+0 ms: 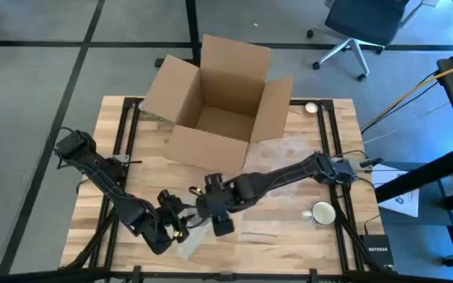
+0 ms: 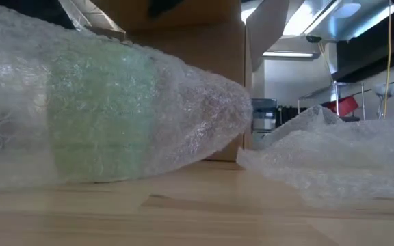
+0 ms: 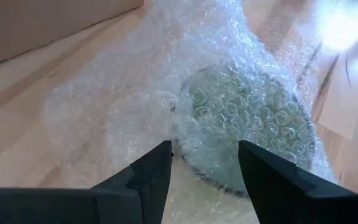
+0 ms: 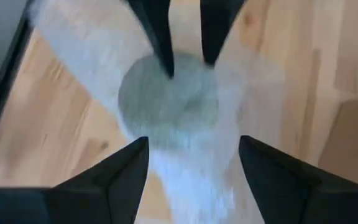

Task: Wrap mug
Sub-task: Wrap the green mug with bubble wrap

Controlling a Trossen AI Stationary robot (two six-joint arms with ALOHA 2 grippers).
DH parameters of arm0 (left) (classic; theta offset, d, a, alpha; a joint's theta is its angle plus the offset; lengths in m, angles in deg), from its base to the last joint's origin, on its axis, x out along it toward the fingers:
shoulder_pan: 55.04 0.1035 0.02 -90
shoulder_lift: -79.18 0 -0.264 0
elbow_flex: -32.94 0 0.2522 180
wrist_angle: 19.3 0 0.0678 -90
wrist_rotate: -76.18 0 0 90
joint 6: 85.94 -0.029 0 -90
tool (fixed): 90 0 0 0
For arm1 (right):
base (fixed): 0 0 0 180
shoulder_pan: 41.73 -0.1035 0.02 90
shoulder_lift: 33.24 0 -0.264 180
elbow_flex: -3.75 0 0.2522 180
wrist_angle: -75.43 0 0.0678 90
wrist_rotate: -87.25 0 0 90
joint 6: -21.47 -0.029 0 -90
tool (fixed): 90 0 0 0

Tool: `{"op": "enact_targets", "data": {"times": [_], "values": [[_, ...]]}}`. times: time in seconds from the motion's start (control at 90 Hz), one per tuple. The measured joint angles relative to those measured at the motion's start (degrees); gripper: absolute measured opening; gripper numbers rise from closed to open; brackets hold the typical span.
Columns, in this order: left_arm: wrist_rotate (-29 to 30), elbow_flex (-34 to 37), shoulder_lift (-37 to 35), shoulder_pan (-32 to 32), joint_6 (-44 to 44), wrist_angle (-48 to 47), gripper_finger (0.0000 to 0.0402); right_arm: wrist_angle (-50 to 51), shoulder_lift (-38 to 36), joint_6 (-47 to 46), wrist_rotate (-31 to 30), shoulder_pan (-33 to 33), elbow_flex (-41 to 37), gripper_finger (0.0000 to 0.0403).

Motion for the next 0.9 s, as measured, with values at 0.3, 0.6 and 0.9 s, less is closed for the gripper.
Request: {"op": "enact_targets", "data": {"times": [0.3,0.6,0.9], "values": [[-0.1,0.0,0.0,-0.7,-0.2,1.1,0.017,-4.3,-11.0,-5.7,-8.2,0.3,-30.3,0.0237],[0.2,0.0,0.0,0.3,-0.4,1.3,0.017,-38.3,-17.6,-4.4,-4.7,-0.5,-46.0,0.0237],[0.2,0.0,0.0,1.4,-0.2,1.5,0.017,-55.8,-14.8,0.0,2.3,-1.9,-44.2,0.0237]]}}
